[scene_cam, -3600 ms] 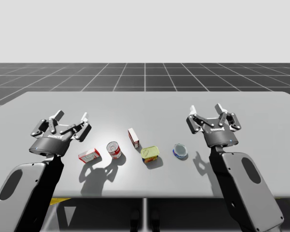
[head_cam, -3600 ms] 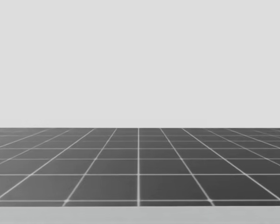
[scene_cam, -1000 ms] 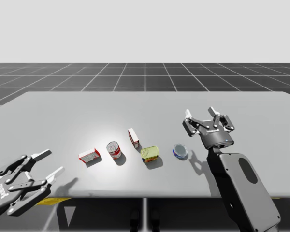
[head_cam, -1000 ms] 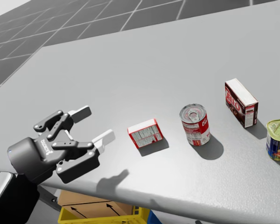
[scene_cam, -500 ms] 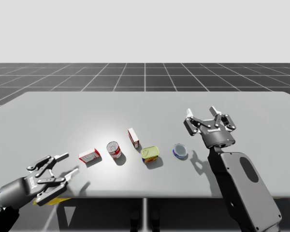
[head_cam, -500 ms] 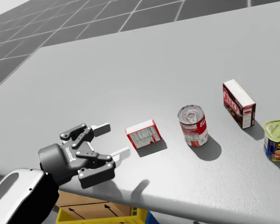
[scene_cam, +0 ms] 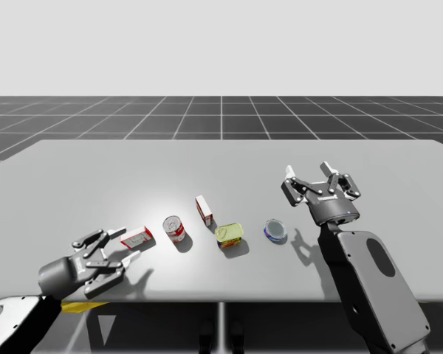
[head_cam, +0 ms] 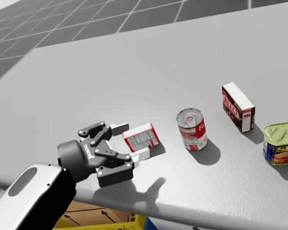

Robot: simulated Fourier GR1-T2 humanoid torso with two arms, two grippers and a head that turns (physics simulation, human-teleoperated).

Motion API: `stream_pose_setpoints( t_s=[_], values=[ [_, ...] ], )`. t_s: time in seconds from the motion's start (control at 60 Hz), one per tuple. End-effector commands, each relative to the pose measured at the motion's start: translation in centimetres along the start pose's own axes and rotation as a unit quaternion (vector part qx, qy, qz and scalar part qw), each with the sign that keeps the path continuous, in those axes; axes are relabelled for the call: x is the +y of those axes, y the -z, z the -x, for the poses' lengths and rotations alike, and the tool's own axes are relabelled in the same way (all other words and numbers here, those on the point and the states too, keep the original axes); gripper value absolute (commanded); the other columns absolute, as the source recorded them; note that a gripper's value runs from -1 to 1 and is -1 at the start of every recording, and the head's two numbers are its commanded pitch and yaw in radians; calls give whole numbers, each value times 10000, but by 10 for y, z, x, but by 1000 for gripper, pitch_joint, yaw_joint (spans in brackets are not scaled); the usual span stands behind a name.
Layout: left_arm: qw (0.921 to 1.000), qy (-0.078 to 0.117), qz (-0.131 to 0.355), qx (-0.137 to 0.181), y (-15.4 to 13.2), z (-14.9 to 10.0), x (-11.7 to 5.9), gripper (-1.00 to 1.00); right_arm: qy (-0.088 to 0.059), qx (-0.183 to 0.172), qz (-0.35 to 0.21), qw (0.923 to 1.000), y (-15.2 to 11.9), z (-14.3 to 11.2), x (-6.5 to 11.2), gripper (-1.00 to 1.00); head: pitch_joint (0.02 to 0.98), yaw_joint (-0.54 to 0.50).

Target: Grasp the gelatin box and hold it up.

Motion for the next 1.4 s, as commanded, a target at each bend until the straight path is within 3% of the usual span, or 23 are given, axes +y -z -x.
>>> stream_pose_setpoints(
  t_s=[0.017,0.167,0.2,0.217,0.233,0.25,0.267,0.3,0.417,0.833,1.033,1.4],
  values=[
    [9999,-13,104,14,9,-2,-2,-1000,9,7,7,10000,0,1,0,-1000,821,429],
    [9997,-82,185,100,14,2,0,-1000,19,9,30,10000,0,1,-1,-1000,815,425],
    [9997,-88,201,134,15,4,0,-825,22,12,32,10000,0,1,-2,-1000,812,425],
    [9997,-75,182,142,15,4,0,-584,23,13,34,10000,1,1,-2,-1000,811,425],
    [9997,-76,184,153,15,5,0,-216,25,16,35,10000,1,1,-2,-1000,809,425],
    [9996,-83,201,165,15,6,0,235,27,17,37,10000,1,1,-2,-1000,807,425],
    [9995,-80,233,174,15,6,0,832,29,21,36,10000,1,1,-2,-1000,804,425],
    [9995,-73,238,188,14,7,-1,948,36,22,42,10000,1,1,-2,-1000,796,425],
    [9992,-19,329,232,13,8,-3,993,44,23,51,10000,1,1,-3,-1000,753,427],
    [9989,78,347,306,13,9,-5,1000,73,12,88,9999,2,1,-6,-1000,420,432],
    [9991,126,297,277,13,5,-5,1000,97,6,103,9999,2,1,-9,-1000,387,435],
    [9986,463,-145,-187,-11,-36,3,1000,111,4,106,9999,4,1,-11,-1000,429,447]
  ],
)
